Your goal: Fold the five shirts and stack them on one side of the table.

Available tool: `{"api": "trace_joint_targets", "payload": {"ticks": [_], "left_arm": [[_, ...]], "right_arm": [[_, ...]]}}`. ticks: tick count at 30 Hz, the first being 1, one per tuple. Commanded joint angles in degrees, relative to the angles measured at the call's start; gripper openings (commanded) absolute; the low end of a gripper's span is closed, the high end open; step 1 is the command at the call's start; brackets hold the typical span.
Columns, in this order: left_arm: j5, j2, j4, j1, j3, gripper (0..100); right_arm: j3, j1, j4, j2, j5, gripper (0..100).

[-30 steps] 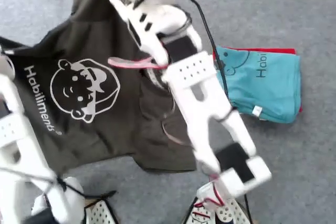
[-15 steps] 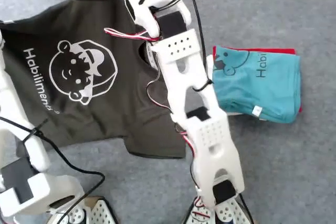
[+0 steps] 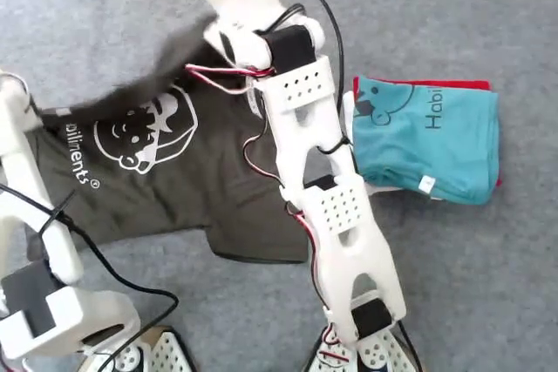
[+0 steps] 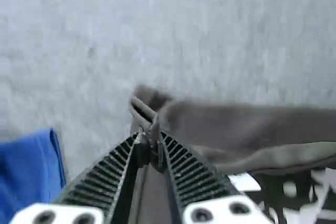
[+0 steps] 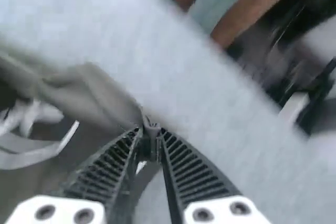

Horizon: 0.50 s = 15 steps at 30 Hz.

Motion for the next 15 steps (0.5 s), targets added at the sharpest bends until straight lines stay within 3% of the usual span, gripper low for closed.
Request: {"api": "trace_joint_targets", "payload": {"ticks": [1,5,9,15], "left_arm": [[0.0,-0.7,7.5,-0.7,-0.2,3],[-0.3,-0.7,10.4,-1.3,4.0,3],[-5.0,-2.8,8.4,-2.1,12.4,3],[-5.6,-16.2,3.8,-5.4,24.1,3]], "right_arm": [[-2.5,1.3,7.7,-1.7,0.2,1.5],[-2.4,3.6,7.9,-2.2,-0.1,1.5],[3.3,3.7,8.1,-6.4,-0.3,1.4],[36.1,2.2,7.6,-22.6,0.4,1.4]]}}
